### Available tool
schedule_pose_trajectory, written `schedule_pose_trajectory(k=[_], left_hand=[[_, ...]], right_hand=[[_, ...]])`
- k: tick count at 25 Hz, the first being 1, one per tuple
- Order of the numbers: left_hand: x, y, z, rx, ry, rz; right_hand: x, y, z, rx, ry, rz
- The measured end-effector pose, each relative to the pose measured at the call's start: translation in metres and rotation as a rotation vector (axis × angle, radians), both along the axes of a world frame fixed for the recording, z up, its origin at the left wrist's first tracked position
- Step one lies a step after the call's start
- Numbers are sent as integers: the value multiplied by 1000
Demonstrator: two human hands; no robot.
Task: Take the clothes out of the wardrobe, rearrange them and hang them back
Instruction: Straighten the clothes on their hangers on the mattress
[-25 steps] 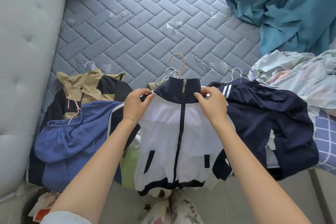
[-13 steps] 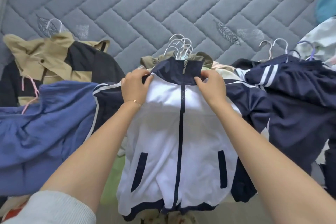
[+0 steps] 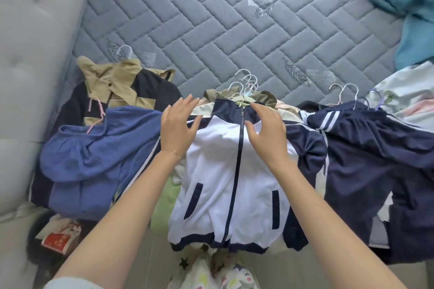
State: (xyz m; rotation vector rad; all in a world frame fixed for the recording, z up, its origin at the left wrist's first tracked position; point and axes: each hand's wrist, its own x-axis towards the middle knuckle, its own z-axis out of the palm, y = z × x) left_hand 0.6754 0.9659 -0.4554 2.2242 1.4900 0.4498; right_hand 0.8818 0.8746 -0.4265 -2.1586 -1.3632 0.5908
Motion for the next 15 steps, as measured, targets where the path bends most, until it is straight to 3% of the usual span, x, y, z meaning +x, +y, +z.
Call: schedule_pose_trajectory(k=[7, 10, 15], left_hand=[[-74, -42, 101, 7, -125, 198], [-120, -51, 119, 11, -210, 274], [-218, -37, 117, 8, -176, 306]], right_hand=[[-85, -18, 103, 4, 54, 119], [-132, -19, 123, 37, 74, 163], [-224, 2, 123, 77, 86, 198]])
